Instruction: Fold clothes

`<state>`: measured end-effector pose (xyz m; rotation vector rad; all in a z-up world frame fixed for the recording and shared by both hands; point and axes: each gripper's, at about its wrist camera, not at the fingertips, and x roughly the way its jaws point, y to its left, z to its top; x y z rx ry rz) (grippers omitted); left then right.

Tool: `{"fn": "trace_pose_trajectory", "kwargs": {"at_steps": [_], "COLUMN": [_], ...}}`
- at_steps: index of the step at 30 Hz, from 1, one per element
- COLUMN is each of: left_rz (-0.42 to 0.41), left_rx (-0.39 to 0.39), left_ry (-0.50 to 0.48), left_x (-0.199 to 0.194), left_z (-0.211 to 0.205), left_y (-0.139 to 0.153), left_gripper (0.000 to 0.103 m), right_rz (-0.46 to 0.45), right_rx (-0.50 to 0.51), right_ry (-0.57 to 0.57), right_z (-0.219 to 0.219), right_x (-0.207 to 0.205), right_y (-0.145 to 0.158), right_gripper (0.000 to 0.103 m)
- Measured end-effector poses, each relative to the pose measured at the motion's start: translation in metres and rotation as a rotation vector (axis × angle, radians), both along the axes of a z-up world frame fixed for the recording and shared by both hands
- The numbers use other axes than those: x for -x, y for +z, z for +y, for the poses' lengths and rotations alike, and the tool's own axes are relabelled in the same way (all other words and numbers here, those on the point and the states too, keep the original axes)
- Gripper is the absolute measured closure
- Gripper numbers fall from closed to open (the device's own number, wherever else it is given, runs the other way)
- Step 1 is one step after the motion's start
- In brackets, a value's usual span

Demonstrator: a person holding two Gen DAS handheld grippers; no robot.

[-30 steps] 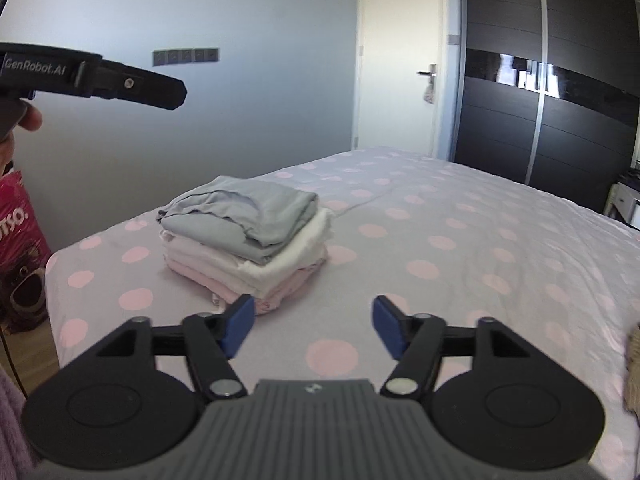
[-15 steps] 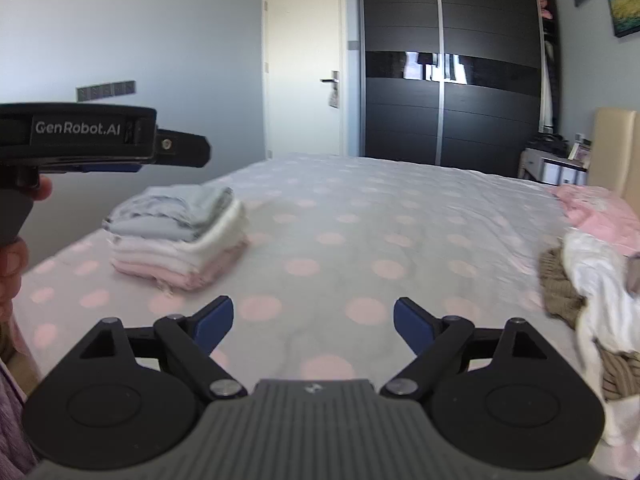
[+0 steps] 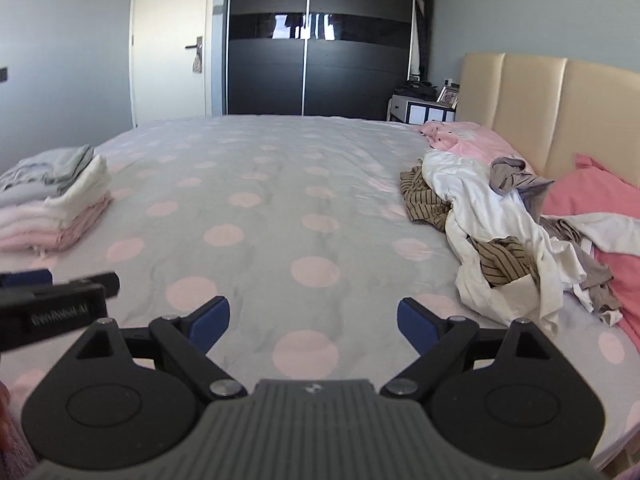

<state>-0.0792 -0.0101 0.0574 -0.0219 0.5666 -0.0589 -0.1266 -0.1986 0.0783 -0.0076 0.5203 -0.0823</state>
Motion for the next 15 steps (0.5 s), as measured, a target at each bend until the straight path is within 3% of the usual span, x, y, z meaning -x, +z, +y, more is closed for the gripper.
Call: {"fn": "trace_pose_trajectory", "kwargs": {"at_steps": [9, 15], "left_rz": [0.016, 0.015], "left_rx": [-0.028, -0.049], "left_ry": [0.024, 0.028], "left_x": [-0.015, -0.026], "left_z": [-0.01, -0.013], "left_y": [-0.022, -0.036], "left_gripper": [0.027, 0.027], "right_rz": [-0.047, 0.005], "right_rx": [-0.003, -0.027], "right_ry": [0.054, 0.05], "right_z": [0.004, 0.002], "right_x": [-0.02, -0.043], "right_y": [-0.028, -0.047], "right_gripper": [0.011, 0.011]}}
